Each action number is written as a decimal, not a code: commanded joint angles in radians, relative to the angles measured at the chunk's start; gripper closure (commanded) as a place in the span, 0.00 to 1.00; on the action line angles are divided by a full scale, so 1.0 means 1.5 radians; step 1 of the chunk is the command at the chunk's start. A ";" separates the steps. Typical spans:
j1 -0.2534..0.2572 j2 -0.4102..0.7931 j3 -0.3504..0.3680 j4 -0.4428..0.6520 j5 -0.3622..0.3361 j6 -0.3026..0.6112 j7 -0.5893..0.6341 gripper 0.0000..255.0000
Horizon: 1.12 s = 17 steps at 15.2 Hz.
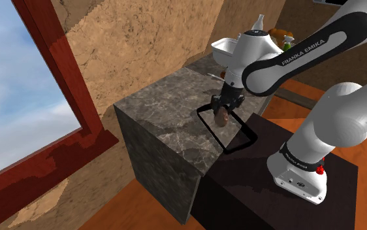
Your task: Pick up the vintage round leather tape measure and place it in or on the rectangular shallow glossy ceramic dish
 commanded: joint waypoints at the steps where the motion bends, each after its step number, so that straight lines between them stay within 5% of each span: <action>1: 0.000 0.000 0.000 0.000 0.000 0.000 0.000 0.00; 5: 0.000 0.000 0.000 0.000 0.000 0.000 0.000 0.00; 9: 0.001 -0.109 -0.007 0.029 -0.005 -0.138 0.000 0.00; 17: 0.001 -0.109 -0.007 0.029 -0.005 -0.138 0.000 0.00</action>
